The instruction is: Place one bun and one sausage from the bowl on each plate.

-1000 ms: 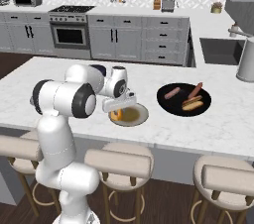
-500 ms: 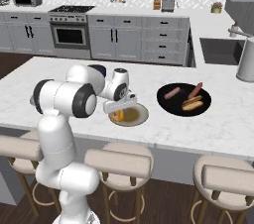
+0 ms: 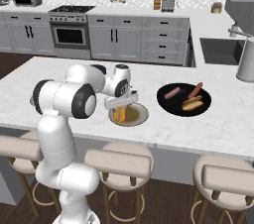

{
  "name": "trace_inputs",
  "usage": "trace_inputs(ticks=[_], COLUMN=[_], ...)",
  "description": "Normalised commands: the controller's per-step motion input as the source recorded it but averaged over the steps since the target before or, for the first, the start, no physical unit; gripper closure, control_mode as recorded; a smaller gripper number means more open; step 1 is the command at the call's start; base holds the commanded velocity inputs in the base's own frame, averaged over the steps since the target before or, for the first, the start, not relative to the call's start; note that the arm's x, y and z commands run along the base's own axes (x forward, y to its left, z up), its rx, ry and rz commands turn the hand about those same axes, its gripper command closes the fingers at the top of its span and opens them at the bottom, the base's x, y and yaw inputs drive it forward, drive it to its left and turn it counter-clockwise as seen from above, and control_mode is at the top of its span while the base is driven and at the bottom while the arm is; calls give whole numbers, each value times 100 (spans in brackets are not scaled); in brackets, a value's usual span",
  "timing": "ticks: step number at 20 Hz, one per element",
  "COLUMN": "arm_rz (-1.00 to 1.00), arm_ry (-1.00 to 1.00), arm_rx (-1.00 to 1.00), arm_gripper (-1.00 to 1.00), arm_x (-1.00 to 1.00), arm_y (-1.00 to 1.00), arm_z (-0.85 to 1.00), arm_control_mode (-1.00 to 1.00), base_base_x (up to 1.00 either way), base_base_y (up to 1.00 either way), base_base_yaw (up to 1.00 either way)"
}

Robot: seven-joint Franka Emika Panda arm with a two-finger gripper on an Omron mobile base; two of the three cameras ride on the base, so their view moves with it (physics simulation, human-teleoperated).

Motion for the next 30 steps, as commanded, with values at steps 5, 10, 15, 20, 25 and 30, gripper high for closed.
trace_inputs(ticks=[5, 10, 15, 20, 25, 30], arm_rz=[-25, -56, -55, -35, -23, -3], arm_ry=[0, -2, -8, 2, 10, 21], arm_rx=[10, 29, 32, 41, 18, -1], arm_gripper=[-100, -100, -100, -100, -100, -100], arm_x=[5, 4, 0, 30, 36, 46], arm_y=[-74, -63, -60, -83, -52, -26], arm_z=[82, 70, 47, 0, 9, -9], arm_control_mode=[-100, -100, -100, -100, -100, -100], base_base_x=[0, 0, 0, 0, 0, 0], base_base_y=[0, 0, 0, 0, 0, 0], base_base_yaw=[0, 0, 0, 0, 0, 0])
